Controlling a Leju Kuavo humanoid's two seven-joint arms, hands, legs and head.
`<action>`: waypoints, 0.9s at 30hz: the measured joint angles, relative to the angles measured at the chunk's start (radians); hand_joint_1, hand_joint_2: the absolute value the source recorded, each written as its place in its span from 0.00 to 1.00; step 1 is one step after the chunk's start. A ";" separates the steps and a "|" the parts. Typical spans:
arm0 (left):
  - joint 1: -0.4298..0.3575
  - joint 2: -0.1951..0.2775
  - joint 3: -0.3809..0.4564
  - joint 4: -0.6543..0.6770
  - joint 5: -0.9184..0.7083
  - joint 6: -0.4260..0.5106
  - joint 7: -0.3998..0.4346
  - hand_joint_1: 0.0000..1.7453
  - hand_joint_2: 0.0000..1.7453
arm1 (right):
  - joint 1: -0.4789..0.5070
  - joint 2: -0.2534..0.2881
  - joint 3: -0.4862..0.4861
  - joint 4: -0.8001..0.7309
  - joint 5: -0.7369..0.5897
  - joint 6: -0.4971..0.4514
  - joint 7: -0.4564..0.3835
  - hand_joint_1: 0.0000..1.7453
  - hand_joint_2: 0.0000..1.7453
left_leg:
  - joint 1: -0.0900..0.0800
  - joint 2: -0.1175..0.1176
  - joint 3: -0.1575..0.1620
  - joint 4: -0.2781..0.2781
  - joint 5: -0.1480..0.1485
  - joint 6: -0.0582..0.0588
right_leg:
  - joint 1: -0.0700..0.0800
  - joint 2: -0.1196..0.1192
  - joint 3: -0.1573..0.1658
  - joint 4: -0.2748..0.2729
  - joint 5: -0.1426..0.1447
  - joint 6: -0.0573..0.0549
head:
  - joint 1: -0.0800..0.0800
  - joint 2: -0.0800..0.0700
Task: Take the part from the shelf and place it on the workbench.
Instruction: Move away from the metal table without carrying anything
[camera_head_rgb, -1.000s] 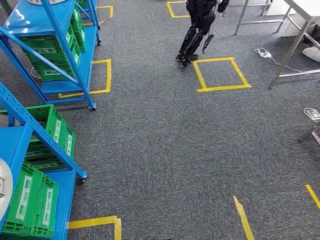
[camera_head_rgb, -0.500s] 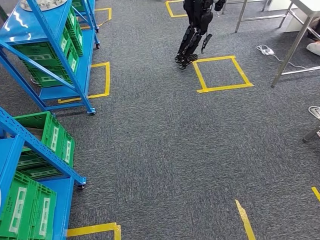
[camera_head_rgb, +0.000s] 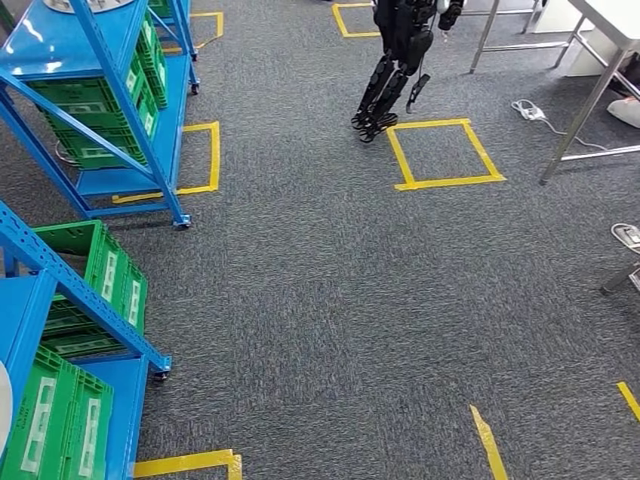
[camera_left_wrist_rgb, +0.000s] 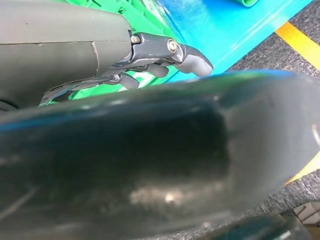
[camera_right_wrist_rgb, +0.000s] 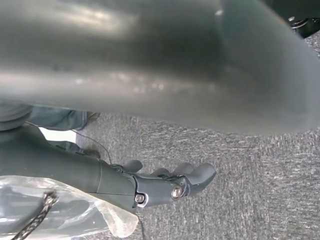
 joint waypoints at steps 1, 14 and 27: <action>0.000 0.000 0.000 0.000 0.000 0.000 0.000 0.00 0.00 | 0.000 0.000 -0.001 0.000 0.000 0.000 0.000 0.00 0.00 | 0.000 0.000 0.001 0.000 -0.001 0.002 | 0.000 0.000 -0.001 -0.001 -0.001 0.002 | 0.000 0.000; 0.000 -0.001 0.000 0.000 0.000 0.000 0.000 0.00 0.00 | -0.003 0.000 -0.002 0.004 0.000 0.000 0.000 0.00 0.00 | -0.001 0.000 0.010 0.000 -0.006 0.007 | -0.001 -0.001 -0.002 -0.002 -0.005 0.014 | 0.000 0.000; 0.001 -0.001 0.000 0.000 0.000 0.000 0.001 0.00 0.00 | -0.006 0.000 -0.006 0.007 0.008 0.002 -0.005 0.00 0.00 | 0.001 0.000 0.011 -0.001 -0.006 0.007 | 0.001 -0.001 -0.001 -0.001 -0.006 0.013 | 0.000 0.000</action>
